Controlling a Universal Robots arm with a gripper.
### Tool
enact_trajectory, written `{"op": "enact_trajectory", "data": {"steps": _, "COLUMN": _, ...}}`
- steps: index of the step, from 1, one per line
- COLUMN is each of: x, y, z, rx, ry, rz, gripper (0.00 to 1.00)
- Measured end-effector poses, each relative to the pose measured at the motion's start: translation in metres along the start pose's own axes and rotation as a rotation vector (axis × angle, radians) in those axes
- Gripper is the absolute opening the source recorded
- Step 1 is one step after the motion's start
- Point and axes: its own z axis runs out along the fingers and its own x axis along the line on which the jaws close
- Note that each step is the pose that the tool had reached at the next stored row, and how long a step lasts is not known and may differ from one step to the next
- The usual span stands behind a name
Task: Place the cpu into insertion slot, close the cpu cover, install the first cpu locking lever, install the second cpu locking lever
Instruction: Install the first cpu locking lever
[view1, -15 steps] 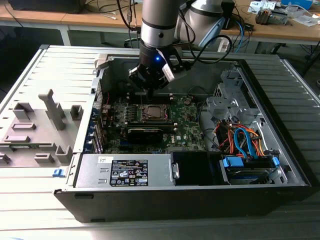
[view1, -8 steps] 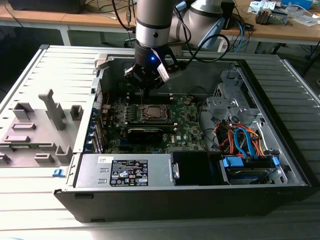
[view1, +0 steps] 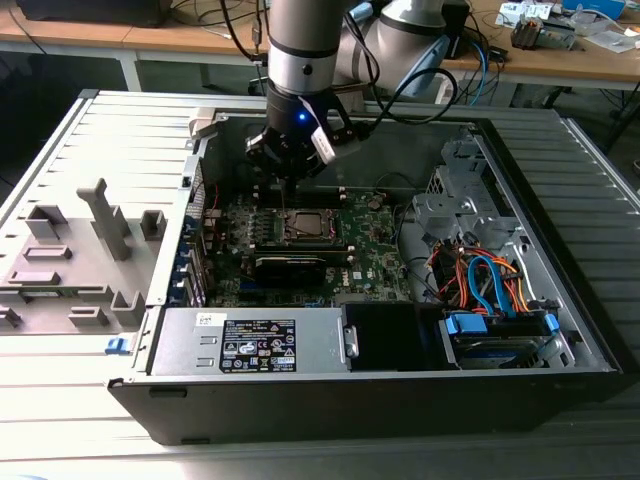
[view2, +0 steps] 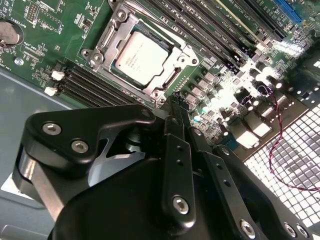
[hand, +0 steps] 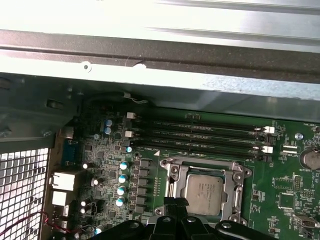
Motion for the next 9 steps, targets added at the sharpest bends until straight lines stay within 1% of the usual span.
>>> {"op": "enact_trajectory", "data": {"steps": 1, "x": 0.0010, "y": 0.0001, "z": -0.0002, "rx": -0.0025, "ry": -0.0003, "rz": 0.000, "gripper": 0.11}}
{"op": "enact_trajectory", "data": {"steps": 2, "x": 0.0022, "y": 0.0002, "z": -0.0012, "rx": -0.0036, "ry": -0.0004, "rz": 0.000, "gripper": 0.11}}
{"op": "enact_trajectory", "data": {"steps": 9, "x": 0.0030, "y": 0.0004, "z": -0.0020, "rx": -0.0055, "ry": -0.0006, "rz": 0.000, "gripper": 0.11}}
